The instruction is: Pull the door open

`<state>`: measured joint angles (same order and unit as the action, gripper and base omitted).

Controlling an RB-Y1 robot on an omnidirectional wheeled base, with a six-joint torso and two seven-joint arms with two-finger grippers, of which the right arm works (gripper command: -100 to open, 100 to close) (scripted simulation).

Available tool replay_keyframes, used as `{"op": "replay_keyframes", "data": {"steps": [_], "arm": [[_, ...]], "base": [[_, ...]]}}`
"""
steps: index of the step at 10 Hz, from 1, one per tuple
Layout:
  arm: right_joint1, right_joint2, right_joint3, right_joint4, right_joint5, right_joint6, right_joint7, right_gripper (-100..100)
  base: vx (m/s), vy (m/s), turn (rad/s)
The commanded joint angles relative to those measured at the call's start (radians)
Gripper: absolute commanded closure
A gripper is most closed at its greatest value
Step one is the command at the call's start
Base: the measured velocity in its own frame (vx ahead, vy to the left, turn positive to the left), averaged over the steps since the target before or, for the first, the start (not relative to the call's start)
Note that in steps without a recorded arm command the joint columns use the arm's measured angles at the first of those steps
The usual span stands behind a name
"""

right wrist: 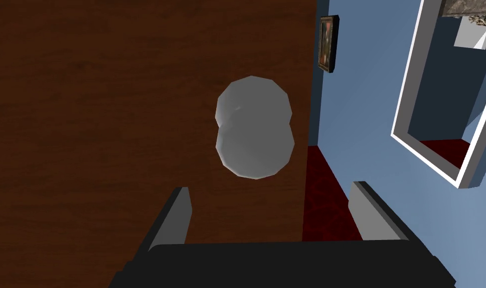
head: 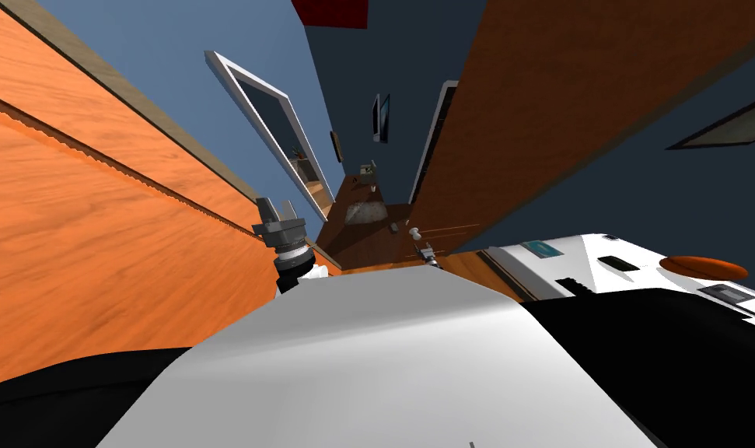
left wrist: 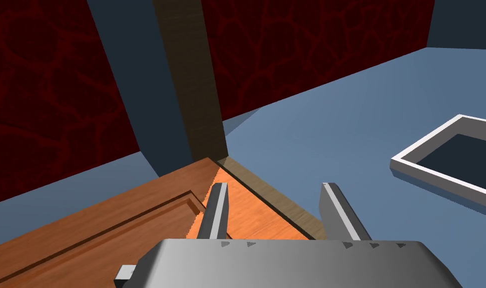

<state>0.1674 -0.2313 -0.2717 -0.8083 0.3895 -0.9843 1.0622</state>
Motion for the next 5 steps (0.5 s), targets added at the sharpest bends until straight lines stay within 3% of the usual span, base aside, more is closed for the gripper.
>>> {"op": "replay_keyframes", "data": {"steps": [1,3,4,5], "arm": [[0.003,-0.006,-0.019,0.016,-0.013,-0.014,0.003,-100],[0.003,-0.015,-0.042,0.039,-0.029,-0.031,0.006,-100],[0.005,-0.013,-0.035,0.033,-0.024,-0.028,0.005,-100],[0.005,-0.013,-0.035,0.033,-0.024,-0.028,0.005,100]], "base": [[0.233,0.032,0.142],[0.205,0.011,0.158],[0.089,-0.002,0.031],[-0.01,-0.004,-0.034]]}}
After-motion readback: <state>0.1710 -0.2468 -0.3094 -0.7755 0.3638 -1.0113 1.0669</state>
